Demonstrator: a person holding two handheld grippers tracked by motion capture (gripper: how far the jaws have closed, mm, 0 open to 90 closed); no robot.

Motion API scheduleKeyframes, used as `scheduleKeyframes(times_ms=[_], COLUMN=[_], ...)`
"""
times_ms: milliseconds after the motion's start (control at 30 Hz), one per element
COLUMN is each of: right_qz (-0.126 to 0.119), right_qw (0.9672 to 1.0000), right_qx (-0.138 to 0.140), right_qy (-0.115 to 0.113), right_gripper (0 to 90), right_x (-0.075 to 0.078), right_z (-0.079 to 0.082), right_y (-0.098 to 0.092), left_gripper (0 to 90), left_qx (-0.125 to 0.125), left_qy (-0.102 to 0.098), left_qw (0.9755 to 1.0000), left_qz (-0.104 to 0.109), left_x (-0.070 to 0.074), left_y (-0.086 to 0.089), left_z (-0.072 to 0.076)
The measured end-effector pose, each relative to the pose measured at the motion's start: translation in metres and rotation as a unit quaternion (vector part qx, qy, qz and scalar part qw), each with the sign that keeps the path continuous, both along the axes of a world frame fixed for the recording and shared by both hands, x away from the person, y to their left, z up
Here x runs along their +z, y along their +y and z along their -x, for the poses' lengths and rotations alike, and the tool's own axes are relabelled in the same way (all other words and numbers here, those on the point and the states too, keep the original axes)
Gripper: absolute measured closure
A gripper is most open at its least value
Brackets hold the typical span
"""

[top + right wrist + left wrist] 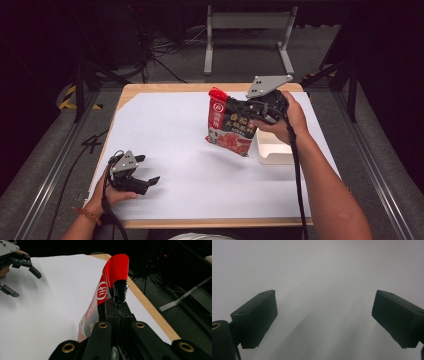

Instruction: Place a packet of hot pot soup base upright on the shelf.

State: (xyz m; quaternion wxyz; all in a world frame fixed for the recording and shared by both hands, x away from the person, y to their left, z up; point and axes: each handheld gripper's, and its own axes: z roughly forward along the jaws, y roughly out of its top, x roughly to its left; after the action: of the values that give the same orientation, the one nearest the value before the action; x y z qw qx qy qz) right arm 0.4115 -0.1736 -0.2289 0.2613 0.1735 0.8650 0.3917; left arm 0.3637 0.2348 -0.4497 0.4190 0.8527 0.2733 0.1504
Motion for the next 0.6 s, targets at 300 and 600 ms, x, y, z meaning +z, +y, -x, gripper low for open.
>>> scheduleKeyframes(times_ms=[300,600], right_qz=[-0.016,-0.031], right_qw=[0.9997,0.9982], right_qx=[-0.016,-0.041], right_qy=[-0.013,-0.031], right_gripper=[89.2,89.3], right_x=[0.014,0.031], right_z=[0.002,0.008], right_y=[-0.020,-0.052], left_gripper=[7.2,7.2], left_qx=[0.000,0.002], left_qy=[0.001,0.000], left_qw=[1.0000,1.0000], left_qz=[0.001,-0.001], left_x=[0.000,0.000], left_y=[0.000,0.000], left_z=[0.000,0.000])
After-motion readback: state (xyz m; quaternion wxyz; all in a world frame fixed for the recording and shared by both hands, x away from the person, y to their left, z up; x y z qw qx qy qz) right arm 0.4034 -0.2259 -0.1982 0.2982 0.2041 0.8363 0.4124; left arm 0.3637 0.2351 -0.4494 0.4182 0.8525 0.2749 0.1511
